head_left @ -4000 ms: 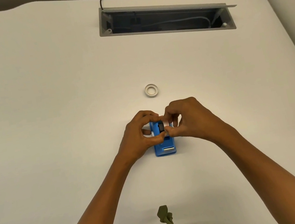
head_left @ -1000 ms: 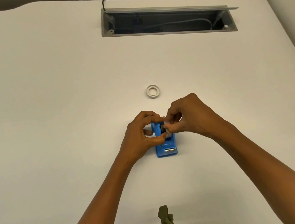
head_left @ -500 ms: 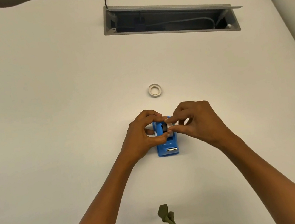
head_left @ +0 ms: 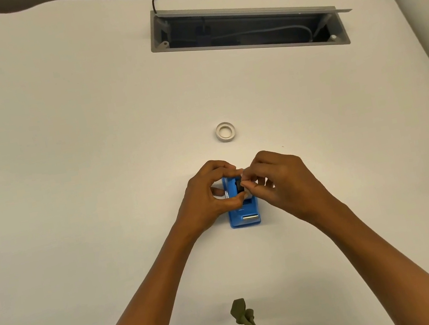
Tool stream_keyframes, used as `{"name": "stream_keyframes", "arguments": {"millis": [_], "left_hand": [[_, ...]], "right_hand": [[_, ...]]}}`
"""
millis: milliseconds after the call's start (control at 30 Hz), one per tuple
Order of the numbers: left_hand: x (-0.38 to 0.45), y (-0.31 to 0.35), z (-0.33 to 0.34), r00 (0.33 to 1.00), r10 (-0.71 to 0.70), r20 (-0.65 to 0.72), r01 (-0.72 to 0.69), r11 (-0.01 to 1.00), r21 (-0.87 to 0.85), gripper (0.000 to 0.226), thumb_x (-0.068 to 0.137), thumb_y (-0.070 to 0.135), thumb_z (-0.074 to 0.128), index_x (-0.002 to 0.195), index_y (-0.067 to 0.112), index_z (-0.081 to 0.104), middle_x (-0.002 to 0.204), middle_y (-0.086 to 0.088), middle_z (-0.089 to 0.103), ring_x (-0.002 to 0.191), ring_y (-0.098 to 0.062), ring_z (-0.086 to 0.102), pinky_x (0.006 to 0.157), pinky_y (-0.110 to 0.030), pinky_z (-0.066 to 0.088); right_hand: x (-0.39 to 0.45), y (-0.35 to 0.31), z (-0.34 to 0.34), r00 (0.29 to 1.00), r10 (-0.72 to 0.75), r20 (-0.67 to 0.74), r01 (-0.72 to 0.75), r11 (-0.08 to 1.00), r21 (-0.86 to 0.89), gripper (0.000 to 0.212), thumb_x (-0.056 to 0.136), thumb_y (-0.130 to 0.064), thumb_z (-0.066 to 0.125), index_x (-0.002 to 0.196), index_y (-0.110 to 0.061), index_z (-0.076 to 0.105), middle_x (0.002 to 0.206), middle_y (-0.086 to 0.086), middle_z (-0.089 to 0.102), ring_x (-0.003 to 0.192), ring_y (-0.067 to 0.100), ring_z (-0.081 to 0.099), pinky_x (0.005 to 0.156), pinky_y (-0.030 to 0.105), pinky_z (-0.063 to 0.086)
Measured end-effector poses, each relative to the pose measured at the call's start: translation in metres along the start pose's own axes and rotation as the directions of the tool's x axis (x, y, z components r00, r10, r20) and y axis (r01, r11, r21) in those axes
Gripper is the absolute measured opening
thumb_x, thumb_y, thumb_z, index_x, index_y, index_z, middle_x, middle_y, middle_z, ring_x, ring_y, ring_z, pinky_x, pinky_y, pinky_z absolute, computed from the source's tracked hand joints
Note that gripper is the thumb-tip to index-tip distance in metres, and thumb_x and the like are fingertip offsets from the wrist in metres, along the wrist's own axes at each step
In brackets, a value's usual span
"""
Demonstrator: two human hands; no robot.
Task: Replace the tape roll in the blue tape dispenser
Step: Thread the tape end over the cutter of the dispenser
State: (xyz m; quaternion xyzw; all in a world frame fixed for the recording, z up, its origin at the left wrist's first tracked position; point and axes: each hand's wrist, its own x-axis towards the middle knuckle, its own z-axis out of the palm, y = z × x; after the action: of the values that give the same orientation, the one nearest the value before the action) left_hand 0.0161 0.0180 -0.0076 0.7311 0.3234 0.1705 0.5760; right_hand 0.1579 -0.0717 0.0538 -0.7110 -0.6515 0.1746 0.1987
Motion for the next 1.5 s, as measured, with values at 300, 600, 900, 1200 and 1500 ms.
{"name": "stream_keyframes", "arguments": {"millis": [300, 600, 900, 1200, 1500], "left_hand": [[0.001, -0.002, 0.0, 1.0, 0.004, 0.008, -0.004, 1.0, 0.004, 0.039, 0.065, 0.015, 0.08, 0.101, 0.021, 0.065, 0.11, 0.006, 0.056, 0.097, -0.005, 0.055, 0.071, -0.012, 0.049], [0.001, -0.002, -0.001, 1.0, 0.013, 0.004, -0.013, 1.0, 0.003, 0.038, 0.064, 0.012, 0.079, 0.096, 0.025, 0.064, 0.104, 0.019, 0.053, 0.094, 0.007, 0.052, 0.07, -0.011, 0.049], [0.0, -0.001, -0.001, 1.0, 0.02, 0.007, -0.021, 1.0, 0.02, 0.039, 0.066, 0.014, 0.079, 0.103, 0.019, 0.065, 0.111, 0.005, 0.056, 0.098, -0.006, 0.056, 0.071, -0.01, 0.049], [0.001, -0.002, 0.0, 1.0, -0.019, 0.011, 0.019, 0.999, 0.032, 0.04, 0.068, 0.018, 0.079, 0.105, 0.017, 0.064, 0.112, 0.004, 0.054, 0.096, -0.009, 0.055, 0.071, -0.01, 0.049], [0.001, -0.001, -0.001, 1.0, -0.008, 0.012, 0.008, 1.0, 0.026, 0.041, 0.067, 0.016, 0.079, 0.106, 0.016, 0.065, 0.114, 0.002, 0.055, 0.098, -0.01, 0.056, 0.072, -0.013, 0.05]], "right_hand": [[0.015, -0.004, -0.009, 0.992, 0.06, 0.112, -0.053, 0.996, -0.067, 0.013, 0.082, -0.017, 0.062, 0.086, -0.011, 0.073, 0.082, 0.008, 0.069, 0.073, 0.024, 0.062, 0.071, 0.041, 0.051], [0.018, -0.01, -0.003, 0.982, 0.098, 0.163, -0.071, 0.983, -0.167, 0.014, 0.085, -0.018, 0.052, 0.09, -0.008, 0.06, 0.09, 0.008, 0.059, 0.079, 0.026, 0.057, 0.072, 0.039, 0.046], [0.011, 0.003, 0.005, 0.975, 0.185, 0.12, -0.196, 0.976, 0.091, 0.002, 0.081, -0.009, 0.057, 0.081, -0.011, 0.059, 0.08, 0.003, 0.056, 0.07, 0.017, 0.051, 0.064, 0.028, 0.044], [0.007, 0.021, 0.006, 0.932, 0.346, 0.11, -0.348, 0.765, 0.543, 0.014, 0.091, -0.021, 0.055, 0.095, -0.016, 0.068, 0.075, -0.002, 0.066, 0.058, 0.007, 0.062, 0.047, 0.018, 0.048], [-0.002, 0.022, 0.017, 0.946, 0.315, -0.074, -0.234, 0.826, 0.513, 0.019, 0.069, -0.019, 0.079, 0.086, -0.013, 0.076, 0.076, 0.002, 0.071, 0.067, 0.01, 0.064, 0.053, 0.023, 0.054]]}}
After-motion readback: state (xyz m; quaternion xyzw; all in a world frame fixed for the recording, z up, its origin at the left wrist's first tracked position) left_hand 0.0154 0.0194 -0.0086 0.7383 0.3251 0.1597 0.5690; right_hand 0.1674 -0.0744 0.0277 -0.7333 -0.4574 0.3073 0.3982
